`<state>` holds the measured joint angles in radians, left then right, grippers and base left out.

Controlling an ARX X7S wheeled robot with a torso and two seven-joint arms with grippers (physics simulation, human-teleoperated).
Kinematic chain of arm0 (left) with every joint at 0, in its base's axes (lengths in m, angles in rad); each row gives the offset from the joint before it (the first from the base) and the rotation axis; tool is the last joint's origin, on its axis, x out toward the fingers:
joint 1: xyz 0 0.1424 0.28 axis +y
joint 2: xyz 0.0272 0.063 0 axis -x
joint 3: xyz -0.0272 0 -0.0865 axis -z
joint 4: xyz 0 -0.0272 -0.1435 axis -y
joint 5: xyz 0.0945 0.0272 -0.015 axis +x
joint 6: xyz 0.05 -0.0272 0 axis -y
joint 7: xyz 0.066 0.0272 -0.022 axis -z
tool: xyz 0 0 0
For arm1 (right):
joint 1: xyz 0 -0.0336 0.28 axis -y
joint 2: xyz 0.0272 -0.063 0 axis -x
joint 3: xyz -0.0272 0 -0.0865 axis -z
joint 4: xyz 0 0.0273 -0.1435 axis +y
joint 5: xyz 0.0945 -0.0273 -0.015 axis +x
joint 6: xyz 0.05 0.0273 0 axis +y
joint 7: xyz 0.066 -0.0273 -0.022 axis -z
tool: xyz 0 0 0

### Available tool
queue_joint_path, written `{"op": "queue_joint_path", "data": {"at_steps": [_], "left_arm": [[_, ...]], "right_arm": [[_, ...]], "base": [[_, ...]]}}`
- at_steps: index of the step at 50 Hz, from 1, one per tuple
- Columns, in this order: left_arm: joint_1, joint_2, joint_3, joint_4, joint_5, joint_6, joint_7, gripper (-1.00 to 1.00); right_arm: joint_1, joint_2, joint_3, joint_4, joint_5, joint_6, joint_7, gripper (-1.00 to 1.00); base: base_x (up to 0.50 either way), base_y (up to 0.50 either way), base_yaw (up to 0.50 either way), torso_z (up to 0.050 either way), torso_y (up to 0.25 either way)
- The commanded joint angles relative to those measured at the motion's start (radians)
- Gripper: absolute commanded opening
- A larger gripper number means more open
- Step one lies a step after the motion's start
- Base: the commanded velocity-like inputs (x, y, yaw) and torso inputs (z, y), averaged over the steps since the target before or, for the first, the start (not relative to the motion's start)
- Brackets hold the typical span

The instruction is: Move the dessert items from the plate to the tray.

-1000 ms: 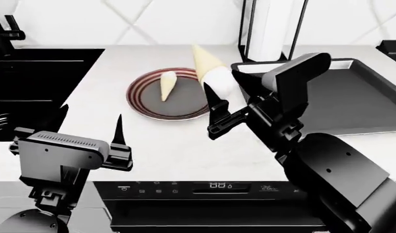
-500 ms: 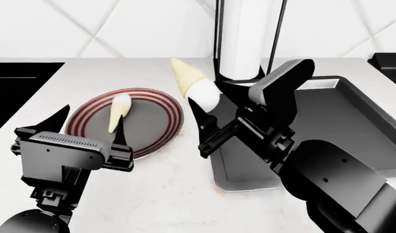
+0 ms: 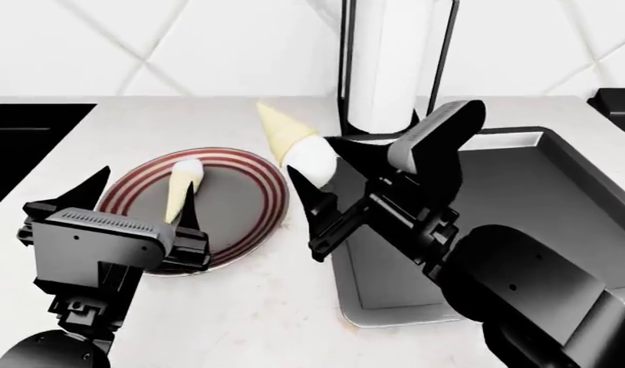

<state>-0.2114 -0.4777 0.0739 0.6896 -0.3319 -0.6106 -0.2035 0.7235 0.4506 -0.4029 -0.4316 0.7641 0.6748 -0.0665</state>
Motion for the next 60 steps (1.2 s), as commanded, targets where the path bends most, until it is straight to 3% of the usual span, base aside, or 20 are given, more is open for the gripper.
{"op": "queue_joint_path", "data": {"at_steps": [1,15,29,45,52,60], "left_arm": [[0.001,-0.003,0.001,-0.001,-0.002,0.001,-0.002,1.00],[-0.005,-0.007,0.001,0.004,-0.006,-0.006,-0.006,1.00],[-0.014,-0.017,0.000,0.021,-0.010,-0.021,-0.011,1.00],[-0.029,-0.033,0.011,0.045,-0.012,-0.056,-0.018,1.00],[-0.031,-0.038,0.016,0.053,-0.012,-0.067,-0.021,1.00],[-0.036,-0.042,0.021,0.058,-0.014,-0.074,-0.022,1.00]], "right_arm": [[-0.003,0.008,-0.013,-0.010,-0.025,-0.020,-0.030,-1.00],[-0.008,0.026,-0.005,0.005,0.020,-0.003,-0.055,-1.00],[-0.051,0.113,0.124,0.005,0.060,0.001,0.014,-1.00],[-0.224,0.274,0.264,-0.118,0.139,0.046,0.114,-1.00],[-0.330,0.345,0.386,-0.144,0.159,0.013,0.151,-1.00],[-0.433,0.363,0.477,-0.049,0.139,0.042,0.271,-1.00]], "base": [[0.50,0.00,0.00,0.000,0.000],[0.21,0.00,0.00,0.000,0.001],[0.00,0.00,0.00,0.000,0.000],[0.00,0.00,0.00,0.000,0.000],[0.00,0.00,0.00,0.000,0.000],[0.00,0.00,0.00,0.000,0.000]]}}
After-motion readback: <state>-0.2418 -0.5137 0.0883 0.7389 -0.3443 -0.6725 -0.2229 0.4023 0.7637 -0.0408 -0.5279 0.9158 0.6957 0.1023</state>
